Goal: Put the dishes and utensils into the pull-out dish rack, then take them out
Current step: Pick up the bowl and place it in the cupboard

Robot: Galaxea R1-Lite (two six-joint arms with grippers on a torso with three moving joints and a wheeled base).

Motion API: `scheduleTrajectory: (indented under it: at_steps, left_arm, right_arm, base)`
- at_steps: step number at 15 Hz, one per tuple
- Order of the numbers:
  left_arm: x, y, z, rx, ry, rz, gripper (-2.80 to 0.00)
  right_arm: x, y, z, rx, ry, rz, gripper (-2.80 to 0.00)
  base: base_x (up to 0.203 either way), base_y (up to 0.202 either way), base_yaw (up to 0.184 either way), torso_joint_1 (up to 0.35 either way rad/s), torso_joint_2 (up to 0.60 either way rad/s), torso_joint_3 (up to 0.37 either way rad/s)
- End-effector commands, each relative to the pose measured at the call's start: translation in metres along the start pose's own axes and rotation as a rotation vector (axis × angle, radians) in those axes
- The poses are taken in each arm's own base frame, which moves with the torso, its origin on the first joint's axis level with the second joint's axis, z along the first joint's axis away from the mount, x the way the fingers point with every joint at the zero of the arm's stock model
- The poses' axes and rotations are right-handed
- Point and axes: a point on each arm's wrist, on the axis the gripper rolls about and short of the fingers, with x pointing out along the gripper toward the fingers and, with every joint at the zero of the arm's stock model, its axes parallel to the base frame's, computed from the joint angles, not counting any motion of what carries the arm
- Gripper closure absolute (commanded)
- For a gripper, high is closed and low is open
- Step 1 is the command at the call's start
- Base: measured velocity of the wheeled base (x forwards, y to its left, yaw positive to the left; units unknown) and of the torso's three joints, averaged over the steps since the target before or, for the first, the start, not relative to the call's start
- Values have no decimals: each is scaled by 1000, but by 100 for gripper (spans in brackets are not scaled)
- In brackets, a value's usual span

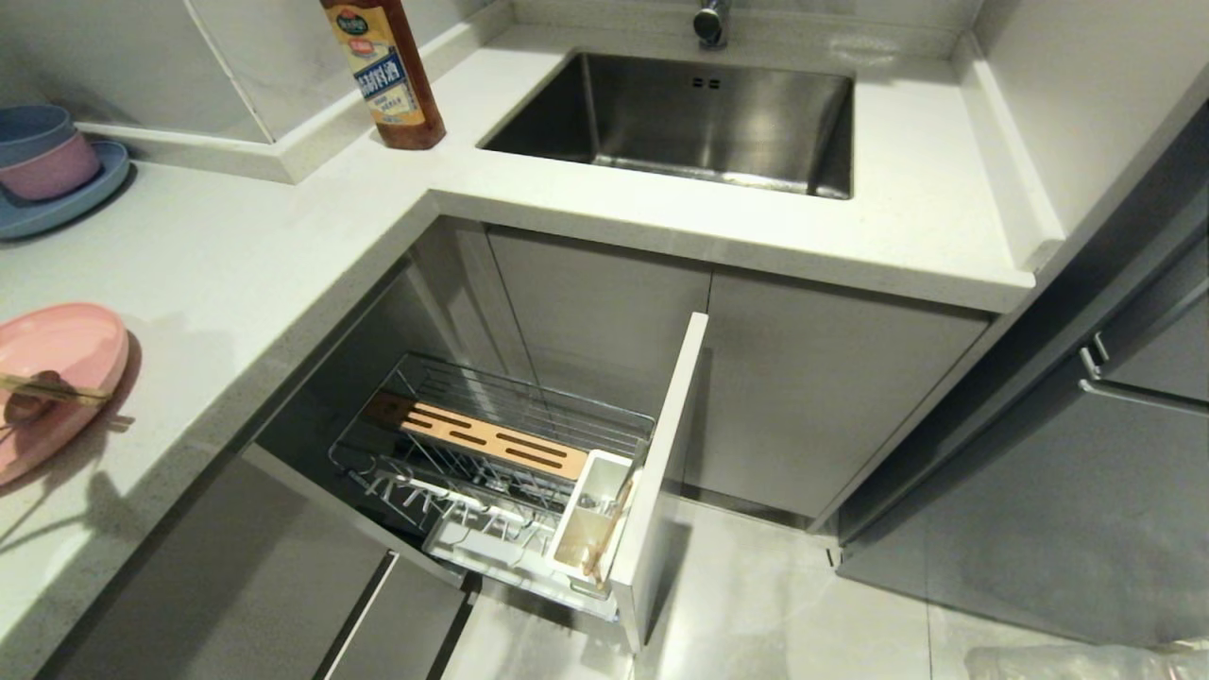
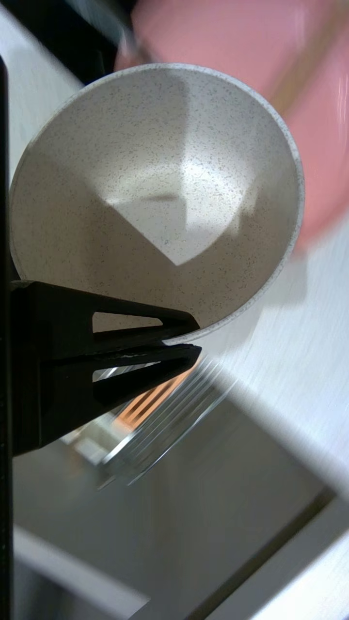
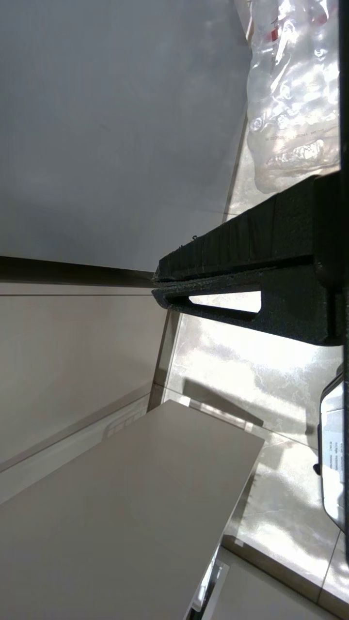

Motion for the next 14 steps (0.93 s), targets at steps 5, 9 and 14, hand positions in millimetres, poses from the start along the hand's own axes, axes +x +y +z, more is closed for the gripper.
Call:
scheduleTrajectory:
  at_steps: [5,9,14]
  left_arm:
    - [-30,-52,-40,207,130,-487,0]
    - [-31,-67,-65,157,220,-698,0]
    - [2,-101,-62,-252,204,-681,0]
  right_arm:
    - [0,0,-1,0,2,0,0]
    - [0,0,0,0,1,-1,0]
    - [0,0,-1,0,2,0,0]
  base:
    - [0,0,0,0,0,0]
    - [0,0,0,0,0,0]
    - [0,0,0,0,0,0]
